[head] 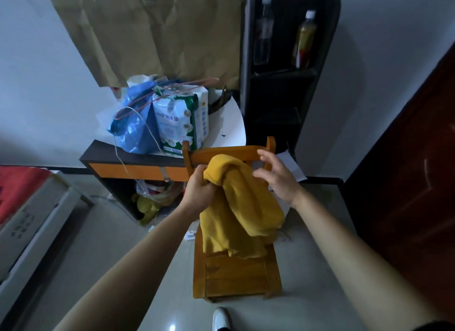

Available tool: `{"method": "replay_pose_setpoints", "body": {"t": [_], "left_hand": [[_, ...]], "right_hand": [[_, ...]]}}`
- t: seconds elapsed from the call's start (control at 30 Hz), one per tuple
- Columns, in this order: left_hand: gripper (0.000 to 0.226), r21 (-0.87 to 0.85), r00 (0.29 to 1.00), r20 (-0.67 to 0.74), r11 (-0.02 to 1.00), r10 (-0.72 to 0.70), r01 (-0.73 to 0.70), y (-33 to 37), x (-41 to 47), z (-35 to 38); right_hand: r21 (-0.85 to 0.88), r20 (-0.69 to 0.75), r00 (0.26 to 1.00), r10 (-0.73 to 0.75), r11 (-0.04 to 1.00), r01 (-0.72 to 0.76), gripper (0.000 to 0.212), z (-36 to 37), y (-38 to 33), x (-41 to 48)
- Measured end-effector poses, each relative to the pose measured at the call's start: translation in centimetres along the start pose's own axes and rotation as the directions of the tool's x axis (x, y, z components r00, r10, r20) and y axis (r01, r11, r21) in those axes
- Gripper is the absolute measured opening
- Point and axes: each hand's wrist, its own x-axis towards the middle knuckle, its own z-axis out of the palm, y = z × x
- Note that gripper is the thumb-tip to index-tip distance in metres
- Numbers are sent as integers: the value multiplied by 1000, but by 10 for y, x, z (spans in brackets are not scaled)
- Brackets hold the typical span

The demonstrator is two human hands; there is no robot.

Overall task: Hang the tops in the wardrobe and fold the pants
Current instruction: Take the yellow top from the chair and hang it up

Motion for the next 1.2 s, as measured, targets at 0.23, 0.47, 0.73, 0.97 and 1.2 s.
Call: {"method": "replay_pose_setpoints", "body": {"t": [0.23,0.47,0.73,0.97,1.2], "left_hand": [[29,-303,984,-115,948,-137,97,19,-26,-41],[27,2,909,-388,987,-150,163,-7,-100,-108],[46,347,918,-373,897,-136,274,-67,-178,-184],[79,216,960,-217,950,-178,225,-81,-223,-267],[24,-148,726,-645,971,-239,188,-90,-279,-356]], "right_hand": [[28,459,855,241,958,-285,111,3,18,-35],[547,412,909,54,784,-294,36,69,-66,-50],[532,665,739,-105,761,-371,37,218,-172,-50],[544,766,609,-204,711,-446,33,342,-230,-50],[593,778,544,-313,653,-472,22,459,-304,-75]]}}
